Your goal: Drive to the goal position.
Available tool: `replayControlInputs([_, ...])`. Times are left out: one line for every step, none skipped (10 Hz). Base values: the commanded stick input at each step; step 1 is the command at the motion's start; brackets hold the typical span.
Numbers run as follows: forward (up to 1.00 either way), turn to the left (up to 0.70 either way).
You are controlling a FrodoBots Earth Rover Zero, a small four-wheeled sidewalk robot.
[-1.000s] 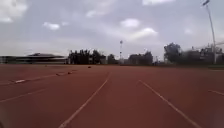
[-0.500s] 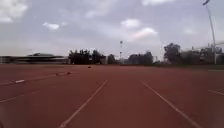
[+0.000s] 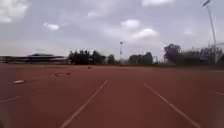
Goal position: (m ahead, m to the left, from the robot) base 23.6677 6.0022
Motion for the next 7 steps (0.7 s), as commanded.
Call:
replayControlInputs([0.45, 0.0])
replayControlInputs([0.45, 0.0])
replayControlInputs([0.45, 0.0])
replayControlInputs([0.45, 0.0])
replayControlInputs([0.45, 0.0])
replayControlInputs([0.45, 0.0])
replayControlInputs([0.45, 0.0])
